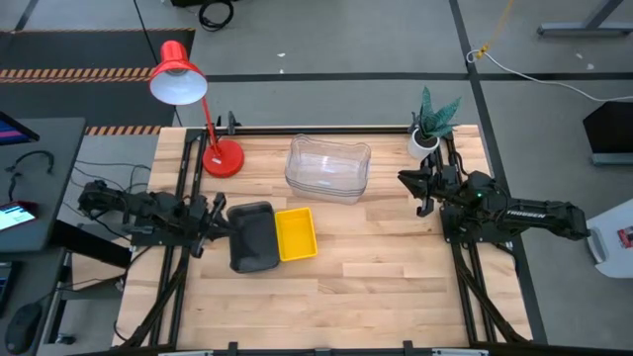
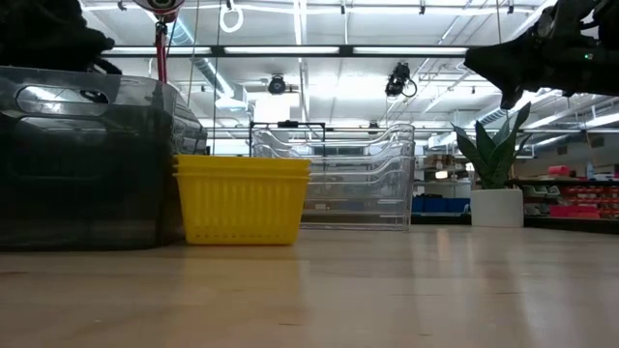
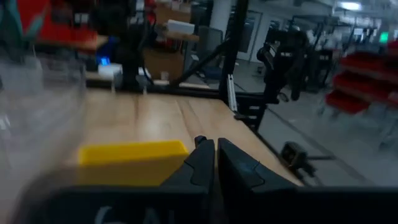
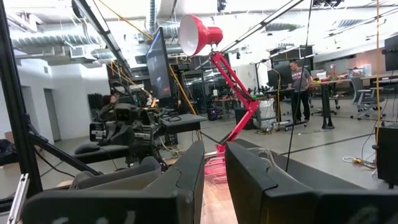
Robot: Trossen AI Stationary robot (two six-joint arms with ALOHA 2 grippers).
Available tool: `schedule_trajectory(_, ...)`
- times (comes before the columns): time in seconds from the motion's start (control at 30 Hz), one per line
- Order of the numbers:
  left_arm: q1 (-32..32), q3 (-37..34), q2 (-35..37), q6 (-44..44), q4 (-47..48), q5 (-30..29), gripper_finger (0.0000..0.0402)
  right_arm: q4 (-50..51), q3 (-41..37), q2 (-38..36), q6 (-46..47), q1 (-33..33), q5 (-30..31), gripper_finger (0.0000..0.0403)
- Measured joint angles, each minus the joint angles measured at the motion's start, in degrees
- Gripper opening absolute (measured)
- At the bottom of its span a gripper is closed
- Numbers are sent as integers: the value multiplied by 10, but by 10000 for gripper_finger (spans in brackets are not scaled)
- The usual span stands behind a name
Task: Stack baskets by color
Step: Return to Home Position
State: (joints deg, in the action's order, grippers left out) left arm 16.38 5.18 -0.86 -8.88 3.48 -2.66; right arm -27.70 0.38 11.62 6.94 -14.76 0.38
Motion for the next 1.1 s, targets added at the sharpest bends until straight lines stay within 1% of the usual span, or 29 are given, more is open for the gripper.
schedule_trajectory(0.1, 0, 0, 0, -62, 2, -1, 33, 0, 0, 0, 0, 0, 0, 71)
schedule_trajectory(0.2, 0, 0, 0, -84, 2, -1, 34, 0, 0, 0, 0, 0, 0, 71)
schedule_trajectory(0.47, 0, 0, 0, -85, 2, -1, 23, 0, 0, 0, 0, 0, 0, 71)
schedule_trajectory(0.8, 0, 0, 0, -85, 2, -1, 36, 0, 0, 0, 0, 0, 0, 71)
schedule_trajectory(1.1, 0, 0, 0, -85, 2, -1, 26, 0, 0, 0, 0, 0, 0, 71)
